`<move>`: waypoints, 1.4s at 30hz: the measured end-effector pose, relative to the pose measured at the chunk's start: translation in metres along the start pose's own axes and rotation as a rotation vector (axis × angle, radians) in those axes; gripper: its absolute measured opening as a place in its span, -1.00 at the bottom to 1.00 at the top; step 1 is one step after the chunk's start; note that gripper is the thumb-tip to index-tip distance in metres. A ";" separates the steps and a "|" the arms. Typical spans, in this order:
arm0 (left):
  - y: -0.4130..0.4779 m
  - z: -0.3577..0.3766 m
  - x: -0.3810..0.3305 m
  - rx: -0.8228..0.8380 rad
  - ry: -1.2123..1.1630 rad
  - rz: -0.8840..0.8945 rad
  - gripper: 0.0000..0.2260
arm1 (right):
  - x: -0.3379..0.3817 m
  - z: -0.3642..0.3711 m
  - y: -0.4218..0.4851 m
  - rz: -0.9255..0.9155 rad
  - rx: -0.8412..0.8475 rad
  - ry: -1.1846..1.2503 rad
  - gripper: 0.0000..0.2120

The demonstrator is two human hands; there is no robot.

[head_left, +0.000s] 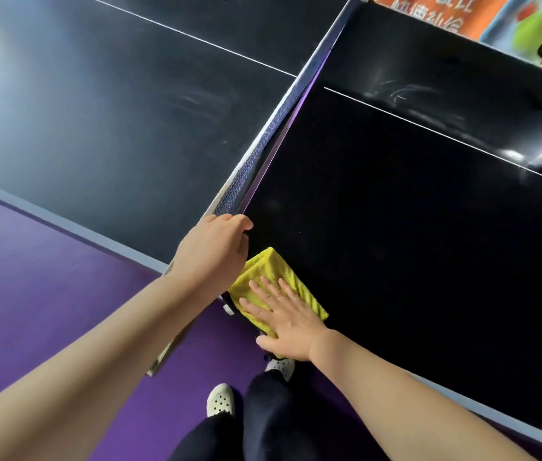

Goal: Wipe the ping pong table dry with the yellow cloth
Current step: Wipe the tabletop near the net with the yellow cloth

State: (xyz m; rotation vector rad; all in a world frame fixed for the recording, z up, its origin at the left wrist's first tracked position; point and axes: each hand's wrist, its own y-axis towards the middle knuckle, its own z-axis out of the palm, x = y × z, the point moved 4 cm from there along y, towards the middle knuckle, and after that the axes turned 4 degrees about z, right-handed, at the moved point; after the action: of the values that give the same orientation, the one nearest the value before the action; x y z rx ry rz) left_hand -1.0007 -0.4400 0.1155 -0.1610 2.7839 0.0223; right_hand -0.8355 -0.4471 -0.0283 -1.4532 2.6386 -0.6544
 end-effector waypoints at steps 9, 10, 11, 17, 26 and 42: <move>0.002 0.086 -0.008 0.346 0.107 -0.093 -0.68 | -0.068 0.007 -0.065 0.783 -0.395 0.319 -0.66; 0.007 0.094 -0.010 0.364 0.106 -0.094 -0.65 | -0.071 0.008 -0.064 0.781 -0.358 0.347 -0.66; 0.012 0.101 -0.013 0.375 0.096 -0.099 -0.62 | -0.073 0.009 -0.063 0.766 -0.324 0.375 -0.66; 0.032 0.128 -0.021 0.399 -0.025 -0.270 -0.56 | -0.083 0.009 -0.055 0.716 -0.188 0.481 -0.85; 0.050 0.076 -0.042 0.029 -0.140 -0.220 -0.75 | -0.117 -0.047 -0.074 0.768 -0.351 0.623 -0.91; -0.009 0.105 -0.022 0.199 -0.008 -0.004 -0.80 | -0.119 -0.044 -0.037 0.671 -0.287 0.438 -0.93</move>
State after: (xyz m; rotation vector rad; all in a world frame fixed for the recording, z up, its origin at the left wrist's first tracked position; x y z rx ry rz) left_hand -0.9431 -0.4428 0.0248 -0.1157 2.7570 -0.2528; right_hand -0.7513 -0.3521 0.0081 -0.3826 3.3758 -0.5738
